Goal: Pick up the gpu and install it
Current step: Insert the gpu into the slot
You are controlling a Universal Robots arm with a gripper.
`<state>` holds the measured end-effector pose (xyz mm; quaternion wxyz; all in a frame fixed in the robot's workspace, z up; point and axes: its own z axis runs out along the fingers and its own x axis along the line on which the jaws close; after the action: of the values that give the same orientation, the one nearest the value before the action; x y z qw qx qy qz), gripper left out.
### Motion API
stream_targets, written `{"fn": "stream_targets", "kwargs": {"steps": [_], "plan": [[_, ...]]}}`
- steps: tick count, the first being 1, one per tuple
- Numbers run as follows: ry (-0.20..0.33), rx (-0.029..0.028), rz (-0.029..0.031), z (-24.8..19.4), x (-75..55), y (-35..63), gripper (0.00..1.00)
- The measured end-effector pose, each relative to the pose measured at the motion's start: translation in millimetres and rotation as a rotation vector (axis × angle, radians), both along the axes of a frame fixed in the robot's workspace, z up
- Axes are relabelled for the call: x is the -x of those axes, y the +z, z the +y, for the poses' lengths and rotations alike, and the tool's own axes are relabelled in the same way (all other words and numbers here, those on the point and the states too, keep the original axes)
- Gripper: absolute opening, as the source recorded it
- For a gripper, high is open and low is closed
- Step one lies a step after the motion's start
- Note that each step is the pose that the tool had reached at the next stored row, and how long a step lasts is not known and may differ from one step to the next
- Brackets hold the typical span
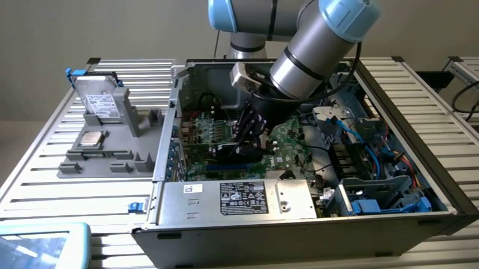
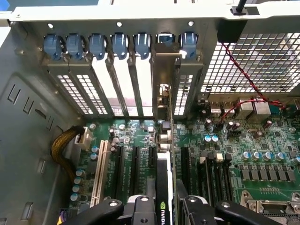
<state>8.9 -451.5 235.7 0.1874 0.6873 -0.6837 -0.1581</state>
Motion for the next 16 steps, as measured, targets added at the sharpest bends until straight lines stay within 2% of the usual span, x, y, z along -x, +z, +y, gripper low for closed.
{"fn": "stream_targets", "kwargs": {"steps": [4, 7, 16], "plan": [[0.0, 0.0002, -0.0003, 0.0, -0.1, 0.0, 0.27], [0.0, -0.0034, -0.0004, -2.5, 0.0, 0.0, 0.27], [0.0, -0.0045, -0.0003, -3.7, -0.1, 0.0, 0.27]]}}
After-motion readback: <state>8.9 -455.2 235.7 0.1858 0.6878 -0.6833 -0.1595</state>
